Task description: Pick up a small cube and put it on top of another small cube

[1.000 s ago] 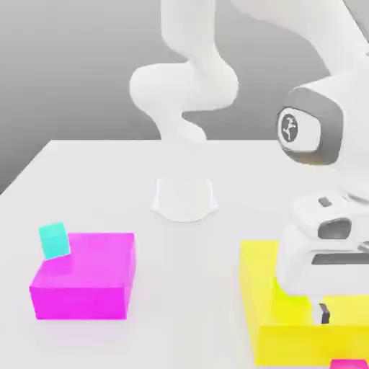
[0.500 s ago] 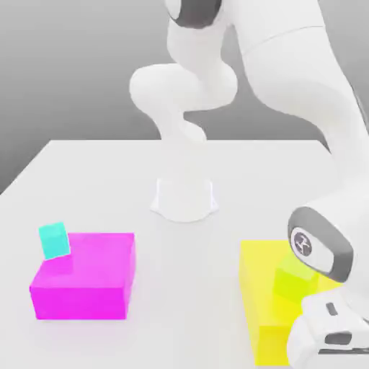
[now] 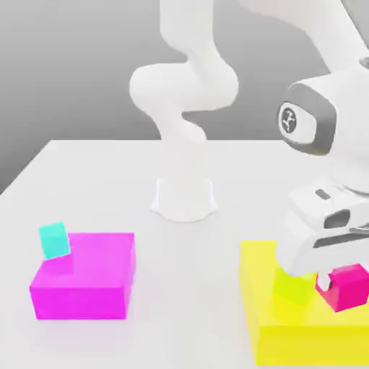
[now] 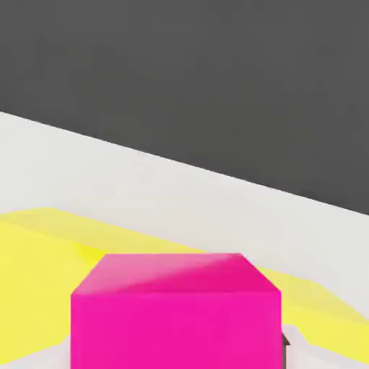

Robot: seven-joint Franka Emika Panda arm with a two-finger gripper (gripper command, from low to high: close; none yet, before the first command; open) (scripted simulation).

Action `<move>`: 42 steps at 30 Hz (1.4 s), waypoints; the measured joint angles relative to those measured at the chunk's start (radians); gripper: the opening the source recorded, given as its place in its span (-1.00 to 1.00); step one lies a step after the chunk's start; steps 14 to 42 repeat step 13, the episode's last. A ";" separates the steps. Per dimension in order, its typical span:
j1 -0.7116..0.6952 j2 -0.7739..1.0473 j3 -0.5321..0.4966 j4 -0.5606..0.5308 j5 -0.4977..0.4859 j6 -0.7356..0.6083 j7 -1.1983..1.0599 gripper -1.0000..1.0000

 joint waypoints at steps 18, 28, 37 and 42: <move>0.021 -0.106 -0.026 -0.190 0.040 0.087 -0.226 1.00; 0.021 -0.106 -0.026 -0.190 0.040 0.087 -0.226 1.00; 0.021 -0.106 -0.026 -0.190 0.040 0.087 -0.226 1.00; 0.021 -0.106 -0.026 -0.190 0.040 0.087 -0.226 1.00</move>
